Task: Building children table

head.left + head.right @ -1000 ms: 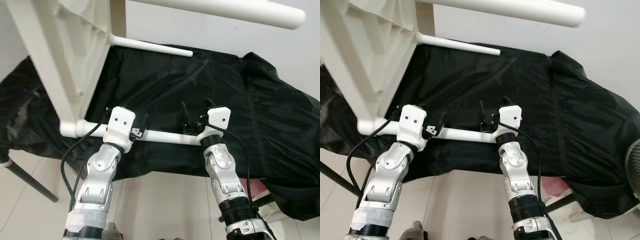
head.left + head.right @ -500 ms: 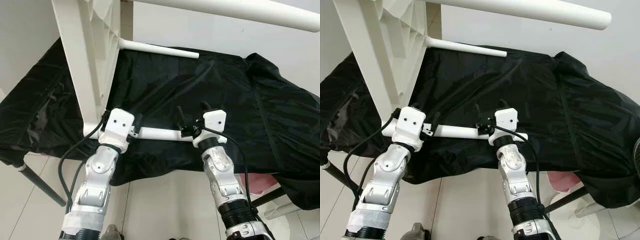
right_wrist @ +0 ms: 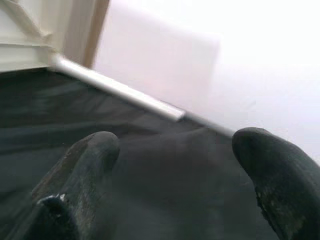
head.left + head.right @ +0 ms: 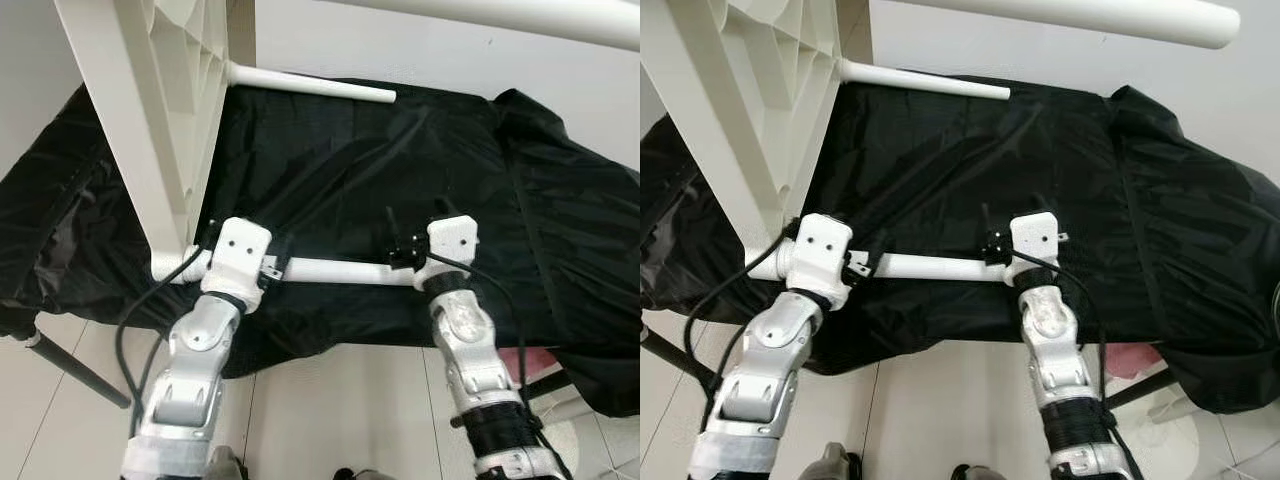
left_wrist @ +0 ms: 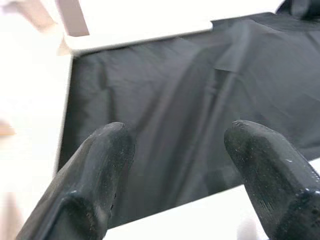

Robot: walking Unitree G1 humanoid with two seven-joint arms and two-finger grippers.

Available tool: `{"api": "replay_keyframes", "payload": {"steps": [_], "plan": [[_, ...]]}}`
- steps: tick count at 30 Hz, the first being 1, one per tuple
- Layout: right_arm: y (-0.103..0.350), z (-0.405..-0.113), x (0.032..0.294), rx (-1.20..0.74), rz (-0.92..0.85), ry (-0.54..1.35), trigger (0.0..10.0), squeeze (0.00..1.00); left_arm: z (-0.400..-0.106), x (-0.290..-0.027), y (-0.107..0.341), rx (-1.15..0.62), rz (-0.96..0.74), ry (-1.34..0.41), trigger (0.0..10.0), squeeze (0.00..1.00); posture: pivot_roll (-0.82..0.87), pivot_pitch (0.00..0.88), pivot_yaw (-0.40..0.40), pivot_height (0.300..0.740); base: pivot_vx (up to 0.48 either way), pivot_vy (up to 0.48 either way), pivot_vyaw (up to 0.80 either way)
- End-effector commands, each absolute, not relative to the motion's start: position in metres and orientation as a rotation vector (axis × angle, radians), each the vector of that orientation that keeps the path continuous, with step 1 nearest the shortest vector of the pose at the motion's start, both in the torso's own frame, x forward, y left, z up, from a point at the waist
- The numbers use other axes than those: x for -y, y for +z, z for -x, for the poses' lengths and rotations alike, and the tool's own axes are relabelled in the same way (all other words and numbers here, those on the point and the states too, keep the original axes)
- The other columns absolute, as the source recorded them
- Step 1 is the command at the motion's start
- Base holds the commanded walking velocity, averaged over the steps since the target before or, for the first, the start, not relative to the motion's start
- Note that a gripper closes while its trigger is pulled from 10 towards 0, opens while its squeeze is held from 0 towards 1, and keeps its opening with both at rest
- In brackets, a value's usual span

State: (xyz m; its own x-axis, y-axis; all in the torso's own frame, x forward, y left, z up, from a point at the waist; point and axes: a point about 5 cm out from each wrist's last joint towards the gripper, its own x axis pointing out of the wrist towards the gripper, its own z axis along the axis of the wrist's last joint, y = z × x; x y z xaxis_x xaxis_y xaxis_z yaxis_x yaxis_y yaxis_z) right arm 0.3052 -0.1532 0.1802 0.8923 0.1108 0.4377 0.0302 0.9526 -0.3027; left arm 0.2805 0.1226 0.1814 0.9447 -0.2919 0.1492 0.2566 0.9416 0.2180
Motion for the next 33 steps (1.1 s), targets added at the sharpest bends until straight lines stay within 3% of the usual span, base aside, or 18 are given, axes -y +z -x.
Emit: {"api": "replay_keyframes", "payload": {"steps": [1, 7, 14, 25, 33], "plan": [[0.190, -0.299, 0.160, 0.531, 0.363, -0.003, 10.0, 0.00, -0.276, -0.121, 0.182, 0.180, -0.173, -0.313, 10.0, 0.00, 0.11, 0.153, -0.083, 0.740, 0.000, 0.000, 0.00], [0.221, -0.272, 0.160, 0.746, 0.558, -0.115, 10.0, 0.00, -0.255, -0.117, 0.179, 0.197, -0.157, -0.469, 10.0, 0.00, 0.11, 0.159, -0.077, 0.740, 0.000, 0.000, 0.00], [0.250, -0.259, 0.145, 0.930, 0.646, -0.117, 10.0, 0.00, -0.247, -0.114, 0.170, 0.145, -0.160, -0.554, 10.0, 0.00, 0.10, 0.159, -0.061, 0.740, 0.000, 0.000, 0.00], [0.303, -0.249, 0.125, 1.181, 0.779, 0.003, 10.0, 0.00, -0.251, -0.117, 0.163, 0.095, -0.165, -0.531, 10.0, 0.00, 0.09, 0.155, -0.062, 0.740, 0.000, 0.000, 0.00], [0.313, -0.247, 0.119, 1.251, 0.835, 0.012, 10.0, 0.00, -0.251, -0.117, 0.161, 0.089, -0.146, -0.517, 10.0, 0.00, 0.09, 0.160, -0.069, 0.740, 0.000, 0.000, 0.00]]}}
